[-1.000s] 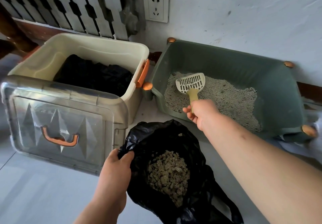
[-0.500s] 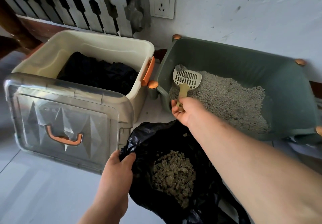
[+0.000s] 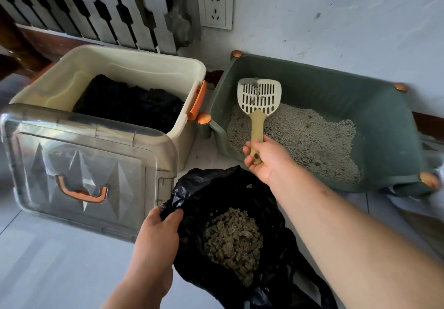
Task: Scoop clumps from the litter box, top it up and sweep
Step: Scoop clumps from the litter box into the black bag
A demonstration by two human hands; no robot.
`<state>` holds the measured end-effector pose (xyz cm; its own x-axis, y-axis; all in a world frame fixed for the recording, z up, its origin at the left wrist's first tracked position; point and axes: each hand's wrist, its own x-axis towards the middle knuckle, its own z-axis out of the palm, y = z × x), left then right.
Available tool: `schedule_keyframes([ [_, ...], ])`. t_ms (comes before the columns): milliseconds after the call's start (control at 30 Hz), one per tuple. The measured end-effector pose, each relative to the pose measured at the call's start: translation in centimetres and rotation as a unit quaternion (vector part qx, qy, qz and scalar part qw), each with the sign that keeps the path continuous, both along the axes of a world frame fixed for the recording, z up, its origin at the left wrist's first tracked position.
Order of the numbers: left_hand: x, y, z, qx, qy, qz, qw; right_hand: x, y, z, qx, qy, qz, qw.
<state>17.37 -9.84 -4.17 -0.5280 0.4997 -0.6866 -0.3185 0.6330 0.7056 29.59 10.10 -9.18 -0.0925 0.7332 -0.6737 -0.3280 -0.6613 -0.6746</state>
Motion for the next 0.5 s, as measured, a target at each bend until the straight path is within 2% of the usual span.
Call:
schedule_keyframes([
  [500,2.3,0.6,0.8,0.042,0.018,-0.031,0.998,10.8,-4.4,2.5,0.051,-0.085,0.019,0.995],
])
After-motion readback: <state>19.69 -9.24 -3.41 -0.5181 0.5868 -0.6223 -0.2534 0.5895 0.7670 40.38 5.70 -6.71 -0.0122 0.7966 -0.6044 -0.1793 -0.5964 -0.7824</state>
